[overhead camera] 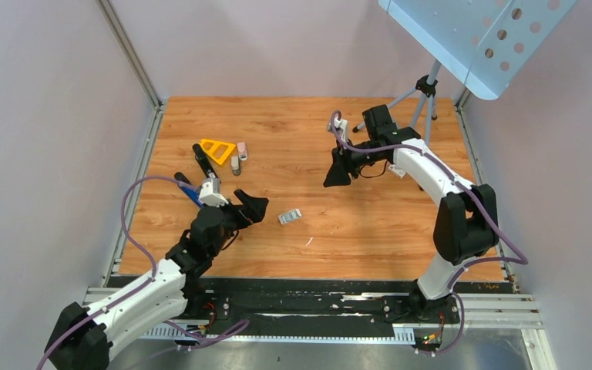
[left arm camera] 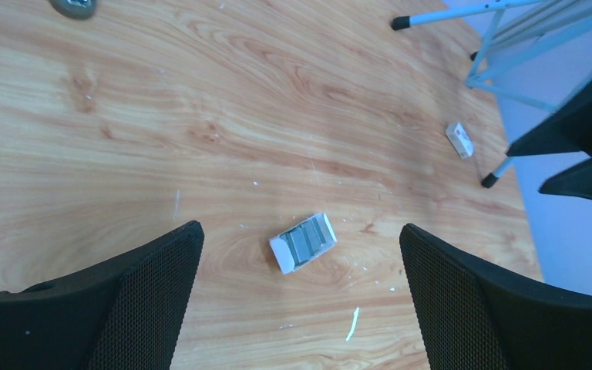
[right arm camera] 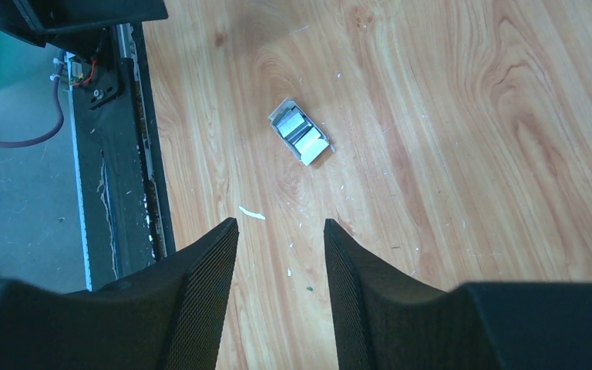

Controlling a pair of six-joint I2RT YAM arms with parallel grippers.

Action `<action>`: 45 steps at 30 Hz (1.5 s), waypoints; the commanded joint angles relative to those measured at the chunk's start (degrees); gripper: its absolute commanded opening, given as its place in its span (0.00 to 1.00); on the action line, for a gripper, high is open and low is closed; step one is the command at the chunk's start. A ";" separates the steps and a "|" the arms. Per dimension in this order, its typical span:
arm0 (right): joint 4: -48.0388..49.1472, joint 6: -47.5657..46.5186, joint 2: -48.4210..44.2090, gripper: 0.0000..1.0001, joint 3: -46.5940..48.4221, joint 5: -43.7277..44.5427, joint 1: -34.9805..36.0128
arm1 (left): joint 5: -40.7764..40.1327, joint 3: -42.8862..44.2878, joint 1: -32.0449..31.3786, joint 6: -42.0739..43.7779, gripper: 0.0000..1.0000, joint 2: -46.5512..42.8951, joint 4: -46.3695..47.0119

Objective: Unload the staples from the stapler
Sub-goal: Adjust the staple box at the center of the board.

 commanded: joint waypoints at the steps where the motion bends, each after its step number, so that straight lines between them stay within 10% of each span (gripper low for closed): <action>1: -0.77 0.72 6.37 0.50 1.71 -2.56 -0.86 | 3.78 -5.66 0.99 -4.92 1.00 -1.09 14.25; 16: -0.40 9.92 18.03 0.46 6.58 1.84 2.44 | 15.01 -5.99 3.36 -10.82 0.99 18.78 29.86; 45: 0.48 18.25 30.12 0.28 9.83 1.24 11.33 | 16.78 1.67 3.98 -14.72 0.40 30.89 9.99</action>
